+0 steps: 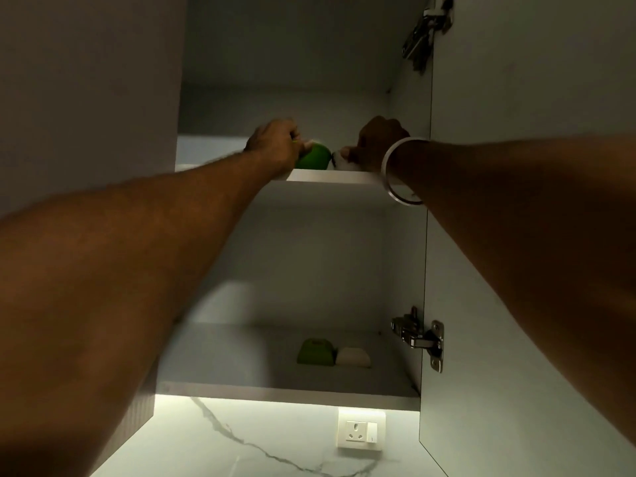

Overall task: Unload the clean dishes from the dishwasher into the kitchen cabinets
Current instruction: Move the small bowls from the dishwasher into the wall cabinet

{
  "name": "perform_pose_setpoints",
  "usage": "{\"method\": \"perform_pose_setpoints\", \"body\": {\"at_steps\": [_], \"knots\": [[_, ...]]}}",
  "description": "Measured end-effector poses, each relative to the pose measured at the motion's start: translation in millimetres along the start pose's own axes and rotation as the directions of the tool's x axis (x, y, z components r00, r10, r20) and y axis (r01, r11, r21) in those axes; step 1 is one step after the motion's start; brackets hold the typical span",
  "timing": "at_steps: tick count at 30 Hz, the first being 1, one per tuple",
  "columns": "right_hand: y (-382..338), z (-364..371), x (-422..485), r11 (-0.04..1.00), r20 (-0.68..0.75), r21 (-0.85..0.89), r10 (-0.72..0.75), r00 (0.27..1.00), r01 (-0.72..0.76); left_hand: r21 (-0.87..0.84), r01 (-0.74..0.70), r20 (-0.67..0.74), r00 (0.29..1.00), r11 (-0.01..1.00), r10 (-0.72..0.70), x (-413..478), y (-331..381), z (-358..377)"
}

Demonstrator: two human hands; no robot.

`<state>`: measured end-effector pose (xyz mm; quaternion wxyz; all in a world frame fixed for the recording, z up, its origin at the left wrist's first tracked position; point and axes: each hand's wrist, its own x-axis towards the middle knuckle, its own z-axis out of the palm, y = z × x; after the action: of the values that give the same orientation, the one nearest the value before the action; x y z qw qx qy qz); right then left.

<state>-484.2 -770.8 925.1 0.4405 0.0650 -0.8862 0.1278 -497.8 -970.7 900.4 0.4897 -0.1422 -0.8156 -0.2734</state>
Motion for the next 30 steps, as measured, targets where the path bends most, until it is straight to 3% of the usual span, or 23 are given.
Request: {"method": "perform_pose_setpoints", "body": {"at_steps": [9,19,24,30], "knots": [[0,2,1,0.994,0.057,-0.096,0.054,0.997,-0.048,0.201,-0.005,0.213,0.976,0.98,-0.039,18,9,0],[-5,-1,-5,0.946,0.074,-0.323,0.017,0.997,0.008,0.313,0.071,0.189,0.973,0.947,-0.136,34,2,14],[0,-1,-9,0.974,0.037,-0.225,0.014,0.999,-0.006,0.34,0.047,0.164,0.981,0.939,-0.108,30,0,14],[1,1,-13,0.995,-0.083,0.02,0.096,0.992,-0.095,0.187,0.082,0.077,0.992,0.979,-0.098,14,7,8]]}}
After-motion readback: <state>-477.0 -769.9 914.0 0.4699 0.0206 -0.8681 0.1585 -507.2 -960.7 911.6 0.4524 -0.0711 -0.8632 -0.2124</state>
